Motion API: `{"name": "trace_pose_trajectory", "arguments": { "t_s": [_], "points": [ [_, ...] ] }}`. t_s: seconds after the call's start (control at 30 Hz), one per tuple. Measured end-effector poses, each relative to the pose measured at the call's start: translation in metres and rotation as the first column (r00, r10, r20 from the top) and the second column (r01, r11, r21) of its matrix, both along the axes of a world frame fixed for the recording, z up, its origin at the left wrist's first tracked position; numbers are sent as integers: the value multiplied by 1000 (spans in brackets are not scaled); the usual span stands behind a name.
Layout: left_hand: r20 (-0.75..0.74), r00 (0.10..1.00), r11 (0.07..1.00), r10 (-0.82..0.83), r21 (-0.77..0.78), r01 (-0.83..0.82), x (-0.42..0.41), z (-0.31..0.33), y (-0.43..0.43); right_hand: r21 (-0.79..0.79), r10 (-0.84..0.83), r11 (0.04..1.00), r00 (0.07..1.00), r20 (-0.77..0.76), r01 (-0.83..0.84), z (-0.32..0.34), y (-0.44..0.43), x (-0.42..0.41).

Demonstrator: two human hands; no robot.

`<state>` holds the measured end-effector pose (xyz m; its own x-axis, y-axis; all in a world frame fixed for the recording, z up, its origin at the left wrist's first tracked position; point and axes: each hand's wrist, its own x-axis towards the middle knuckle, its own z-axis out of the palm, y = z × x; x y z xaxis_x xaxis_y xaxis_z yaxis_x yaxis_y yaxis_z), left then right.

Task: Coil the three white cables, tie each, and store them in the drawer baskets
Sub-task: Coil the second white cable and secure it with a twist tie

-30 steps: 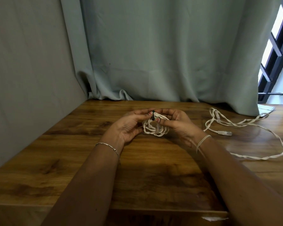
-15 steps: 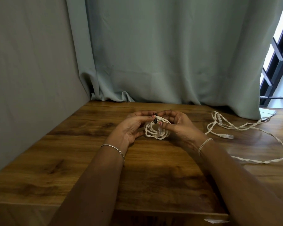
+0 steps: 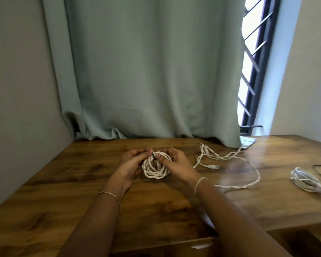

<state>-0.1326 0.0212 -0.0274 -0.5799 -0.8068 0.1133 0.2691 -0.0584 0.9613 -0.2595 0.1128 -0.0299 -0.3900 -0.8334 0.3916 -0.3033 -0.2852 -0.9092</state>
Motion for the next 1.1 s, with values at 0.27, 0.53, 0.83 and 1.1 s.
{"name": "trace_pose_trajectory", "arguments": {
  "t_s": [0.27,0.53,0.83,1.1],
  "points": [
    [29,987,987,-160,2,160,-43,0,69,206,-68,975,992,-105,88,17,82,-42],
    [14,951,951,-309,-21,309,-112,2,147,250,-343,912,939,31,325,17,174,-99],
    [111,845,852,-523,35,523,-176,-23,212,244,-531,847,735,422,472,13,273,-186],
    [239,860,852,-450,-173,494,-224,-33,232,370,-792,600,460,402,709,3,336,-260]
  ]
}}
